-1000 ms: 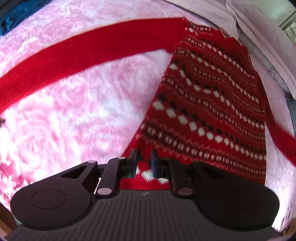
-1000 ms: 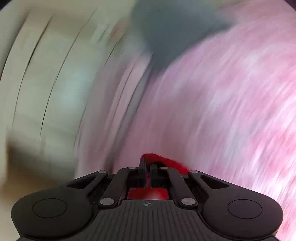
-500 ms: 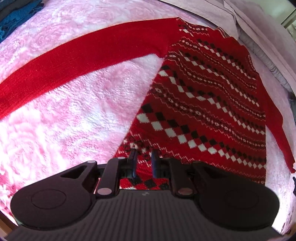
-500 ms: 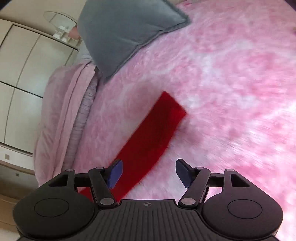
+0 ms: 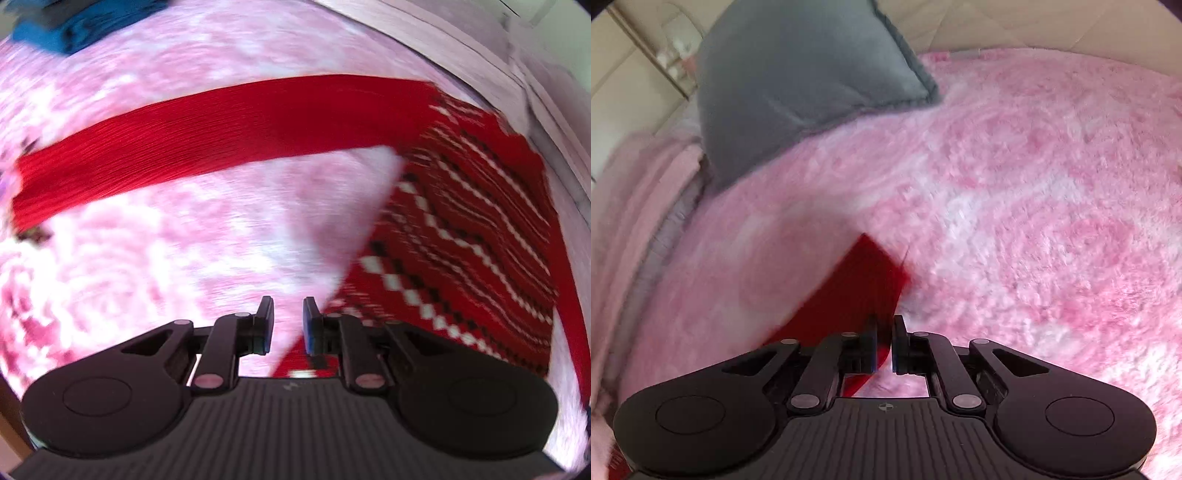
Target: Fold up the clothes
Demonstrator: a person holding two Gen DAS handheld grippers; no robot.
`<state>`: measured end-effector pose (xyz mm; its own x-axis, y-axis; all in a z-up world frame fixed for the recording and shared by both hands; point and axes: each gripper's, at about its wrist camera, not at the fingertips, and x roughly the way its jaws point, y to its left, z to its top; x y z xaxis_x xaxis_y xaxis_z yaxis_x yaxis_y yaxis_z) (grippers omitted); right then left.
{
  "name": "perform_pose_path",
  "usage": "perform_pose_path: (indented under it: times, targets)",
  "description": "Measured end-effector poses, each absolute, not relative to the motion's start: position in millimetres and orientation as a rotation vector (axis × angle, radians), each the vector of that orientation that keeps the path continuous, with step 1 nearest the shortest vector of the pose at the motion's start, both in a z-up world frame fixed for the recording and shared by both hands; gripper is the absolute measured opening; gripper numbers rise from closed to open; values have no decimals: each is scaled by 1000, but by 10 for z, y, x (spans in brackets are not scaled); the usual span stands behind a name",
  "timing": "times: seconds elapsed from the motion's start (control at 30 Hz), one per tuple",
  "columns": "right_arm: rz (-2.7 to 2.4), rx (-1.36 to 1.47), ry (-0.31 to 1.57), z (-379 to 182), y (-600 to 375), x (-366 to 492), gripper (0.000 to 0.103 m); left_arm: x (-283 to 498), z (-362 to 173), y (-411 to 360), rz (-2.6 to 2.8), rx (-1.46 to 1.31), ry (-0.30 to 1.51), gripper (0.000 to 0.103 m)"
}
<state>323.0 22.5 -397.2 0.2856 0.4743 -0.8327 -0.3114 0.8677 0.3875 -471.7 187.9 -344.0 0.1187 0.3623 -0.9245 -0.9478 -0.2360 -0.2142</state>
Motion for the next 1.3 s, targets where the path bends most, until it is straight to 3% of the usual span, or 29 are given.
perform_pose_path:
  times: [0.03, 0.1, 0.13, 0.17, 0.5, 0.53, 0.57, 0.6, 0.63, 0.9, 1.13, 1.3]
  targets:
    - [519, 136, 1171, -3970, 231, 3203, 8, -4802, -3455, 1842, 1443, -1220, 662, 16]
    - [505, 90, 1132, -3872, 277, 3074, 32, -5002, -3458, 1771, 1507, -1240, 606, 23]
    - [496, 73, 1119, -3796, 289, 2969, 55, -5112, -3455, 1733, 1543, -1252, 571, 25]
    - [510, 71, 1113, -3725, 289, 2850, 63, -5239, -3452, 1691, 1584, -1269, 527, 28]
    - [713, 62, 1317, -3578, 438, 1530, 63, -6507, -3640, 1680, 1873, -1401, 130, 41]
    - [716, 55, 1325, -3580, 469, 1409, 63, -6604, -3689, 1725, 1877, -1415, 110, 38]
    - [719, 48, 1333, -3582, 501, 1289, 63, -6683, -3737, 1781, 1872, -1424, 110, 19]
    - [722, 41, 1340, -3584, 532, 1168, 63, -6726, -3780, 1858, 1848, -1424, 149, 1]
    - [725, 34, 1348, -3585, 563, 1047, 63, -6758, -3797, 1938, 1827, -1409, 187, 0]
    - [758, -12, 1352, -3512, 841, 267, 63, -7184, -3176, 2515, 1771, -995, 256, 0]
    - [804, -117, 1332, -3502, 1117, -131, 63, -7210, -3780, 2621, 1691, -1066, 678, 4]
    - [852, -283, 1271, -3463, 1233, -155, 63, -7037, -3806, 2472, 1757, -977, 870, 12]
